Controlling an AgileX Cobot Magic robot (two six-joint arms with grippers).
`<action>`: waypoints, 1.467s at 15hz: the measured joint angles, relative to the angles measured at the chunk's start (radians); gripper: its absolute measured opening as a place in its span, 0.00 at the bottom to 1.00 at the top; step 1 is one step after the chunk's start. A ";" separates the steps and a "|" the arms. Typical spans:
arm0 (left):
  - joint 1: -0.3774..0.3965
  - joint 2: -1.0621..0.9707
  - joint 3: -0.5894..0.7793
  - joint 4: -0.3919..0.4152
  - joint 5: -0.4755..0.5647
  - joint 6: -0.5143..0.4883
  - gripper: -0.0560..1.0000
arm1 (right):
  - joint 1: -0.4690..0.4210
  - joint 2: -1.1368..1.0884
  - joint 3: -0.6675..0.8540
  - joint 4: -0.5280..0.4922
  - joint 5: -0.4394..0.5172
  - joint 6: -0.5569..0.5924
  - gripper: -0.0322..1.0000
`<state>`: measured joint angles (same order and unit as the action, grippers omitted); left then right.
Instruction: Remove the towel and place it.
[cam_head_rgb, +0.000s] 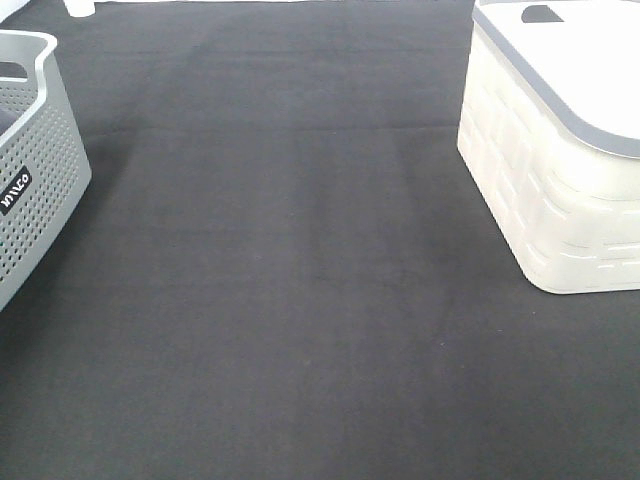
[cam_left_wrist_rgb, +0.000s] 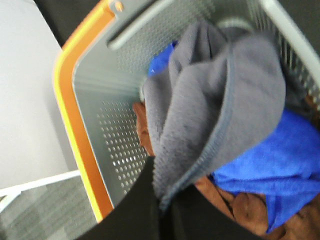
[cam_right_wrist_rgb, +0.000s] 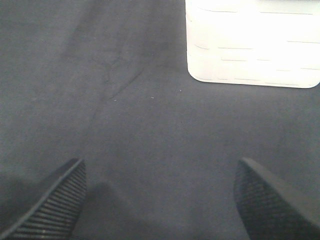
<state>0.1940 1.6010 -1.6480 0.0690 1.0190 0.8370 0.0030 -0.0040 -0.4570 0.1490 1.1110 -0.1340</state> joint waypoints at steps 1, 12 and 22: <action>0.000 -0.031 0.000 -0.020 -0.008 -0.001 0.05 | 0.000 0.000 0.000 0.000 0.000 0.000 0.78; -0.079 -0.268 -0.018 -0.278 -0.233 0.144 0.05 | 0.000 0.000 0.000 0.003 0.000 0.000 0.78; -0.550 -0.184 -0.198 -0.296 -0.335 0.240 0.05 | 0.000 0.049 0.000 0.333 -0.091 -0.105 0.77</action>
<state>-0.3560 1.4170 -1.8460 -0.2270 0.6840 1.0770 0.0030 0.0450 -0.4570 0.4820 1.0200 -0.2390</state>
